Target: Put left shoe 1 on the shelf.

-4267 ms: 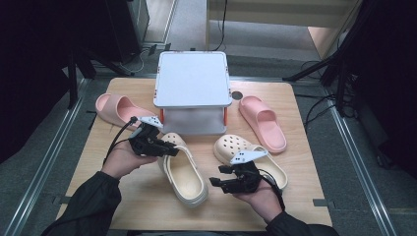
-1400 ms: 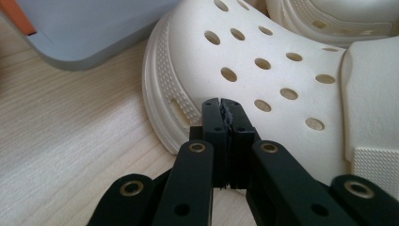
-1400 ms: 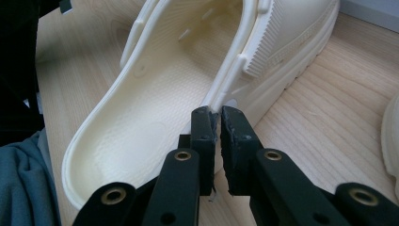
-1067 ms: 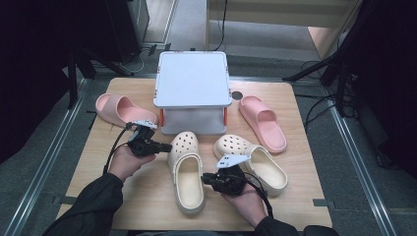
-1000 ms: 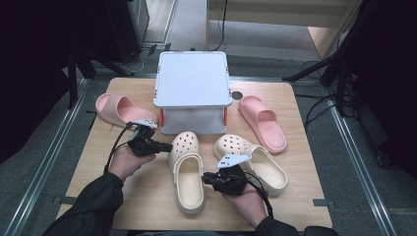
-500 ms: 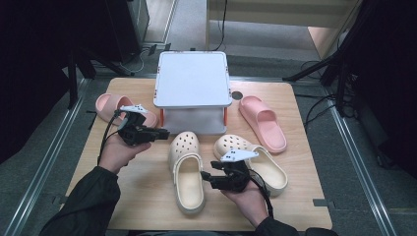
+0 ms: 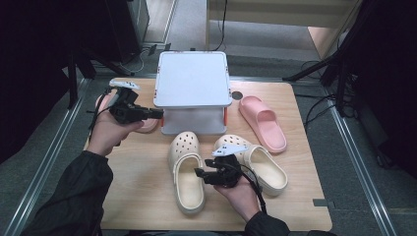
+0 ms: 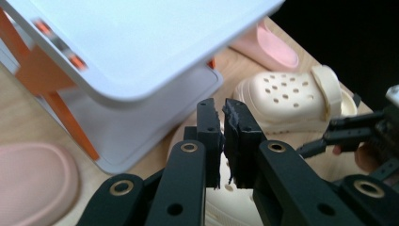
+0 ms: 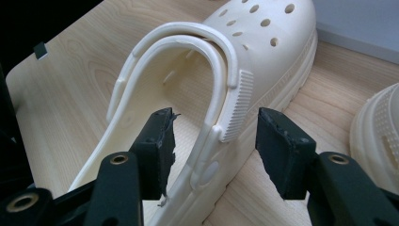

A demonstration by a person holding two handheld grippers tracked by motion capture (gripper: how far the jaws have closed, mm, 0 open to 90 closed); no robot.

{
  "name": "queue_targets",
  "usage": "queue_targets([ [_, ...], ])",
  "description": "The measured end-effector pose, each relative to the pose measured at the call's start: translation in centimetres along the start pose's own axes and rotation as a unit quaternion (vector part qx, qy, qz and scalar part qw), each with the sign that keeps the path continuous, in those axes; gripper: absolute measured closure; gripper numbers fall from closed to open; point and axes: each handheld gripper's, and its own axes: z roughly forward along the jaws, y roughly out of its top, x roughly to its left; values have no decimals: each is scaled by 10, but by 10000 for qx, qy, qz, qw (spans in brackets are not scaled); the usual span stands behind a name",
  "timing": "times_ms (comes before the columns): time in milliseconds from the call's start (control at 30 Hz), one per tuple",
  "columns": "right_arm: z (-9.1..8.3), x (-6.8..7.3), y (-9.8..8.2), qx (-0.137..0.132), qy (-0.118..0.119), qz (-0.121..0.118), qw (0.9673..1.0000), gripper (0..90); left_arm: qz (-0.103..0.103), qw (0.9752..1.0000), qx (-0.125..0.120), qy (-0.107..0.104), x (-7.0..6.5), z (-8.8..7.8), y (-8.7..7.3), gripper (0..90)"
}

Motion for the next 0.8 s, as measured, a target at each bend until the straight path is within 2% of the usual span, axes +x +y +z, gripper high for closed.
queue_targets([
  [67,1,0,0,30,-48,38,10000,480,-21,10000,-47,-6,1,-2,8,847],
  [100,3,-1,0,28,-67,86,9999,480,-23,9999,-98,-111,3,-3,16,868],
  [133,3,-1,0,28,-67,86,9999,480,-23,9999,-98,-111,3,-3,16,884],
  [200,7,-2,0,81,-129,64,9999,480,-56,10000,-44,-31,9,1,25,888],
  [300,12,-1,3,166,-145,73,9997,505,-72,9999,-1,81,14,5,29,888],
  [367,13,-1,4,176,-164,72,9997,523,-85,9999,29,122,18,10,30,887],
  [433,18,0,7,239,-212,100,9994,560,-14,9997,87,212,22,17,27,883],
  [500,22,0,8,232,-200,127,9994,567,-13,9998,48,171,25,20,25,888],
  [533,22,0,8,232,-200,127,9994,567,-13,9998,48,171,25,20,25,889],
  [567,26,-1,8,273,-321,132,9990,559,-17,9998,-12,188,26,21,25,890],
  [600,26,-1,8,273,-321,132,9990,559,-17,9998,-12,188,26,21,25,889],
  [633,29,-2,8,253,-318,241,9989,551,35,9997,-7,258,27,21,25,887],
  [767,30,-2,7,219,-344,357,9985,560,16,9997,-35,225,30,20,24,888],
  [800,30,-2,7,203,-352,361,9985,566,26,9995,-36,314,31,20,24,890],
])
